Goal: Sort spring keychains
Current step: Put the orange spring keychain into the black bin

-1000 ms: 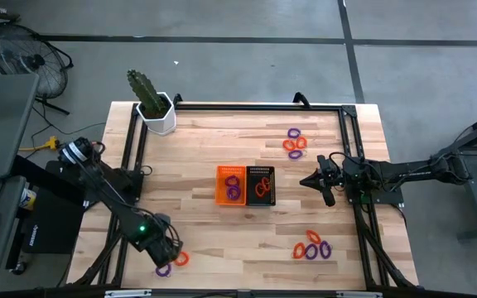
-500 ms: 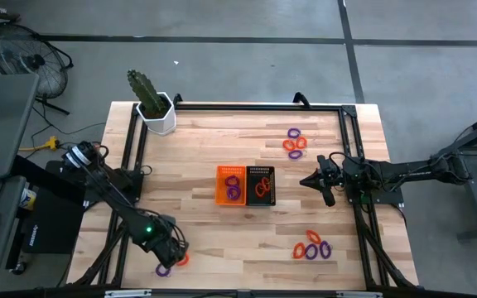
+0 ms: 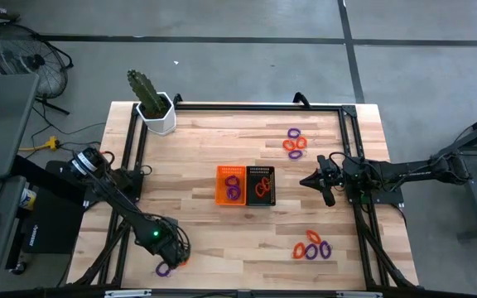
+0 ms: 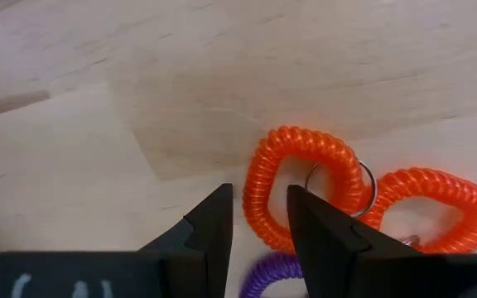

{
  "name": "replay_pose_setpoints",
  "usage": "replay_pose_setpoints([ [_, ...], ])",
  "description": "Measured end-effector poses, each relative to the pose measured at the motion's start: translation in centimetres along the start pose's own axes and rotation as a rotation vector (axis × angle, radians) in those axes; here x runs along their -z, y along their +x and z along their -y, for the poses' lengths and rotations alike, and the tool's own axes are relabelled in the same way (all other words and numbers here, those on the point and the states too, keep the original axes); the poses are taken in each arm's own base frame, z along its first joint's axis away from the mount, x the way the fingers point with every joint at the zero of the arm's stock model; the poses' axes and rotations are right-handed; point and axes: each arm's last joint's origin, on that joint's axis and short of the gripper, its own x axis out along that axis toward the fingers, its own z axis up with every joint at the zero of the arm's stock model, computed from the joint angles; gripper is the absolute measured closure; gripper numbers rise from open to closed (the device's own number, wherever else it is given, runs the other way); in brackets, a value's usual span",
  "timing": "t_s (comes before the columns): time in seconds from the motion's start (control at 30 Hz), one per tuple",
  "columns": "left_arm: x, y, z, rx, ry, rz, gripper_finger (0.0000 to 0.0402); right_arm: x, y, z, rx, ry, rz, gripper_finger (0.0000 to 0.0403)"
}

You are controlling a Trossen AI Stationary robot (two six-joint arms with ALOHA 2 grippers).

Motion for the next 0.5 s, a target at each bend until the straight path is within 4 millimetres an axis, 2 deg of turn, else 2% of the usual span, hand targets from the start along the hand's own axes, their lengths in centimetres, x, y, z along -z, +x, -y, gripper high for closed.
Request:
replay_pose_setpoints([
  [0.33,-0.27,0.81,0.44,-0.023,0.003,-0.022,0.0288,0.0,0.0,0.0,0.0,0.0,0.0,0.0391],
  [0.5,-0.66,0.74,0.74,-0.022,0.019,-0.041,0.0318,0.0,0.0,0.0,0.0,0.0,0.0,0.0391],
])
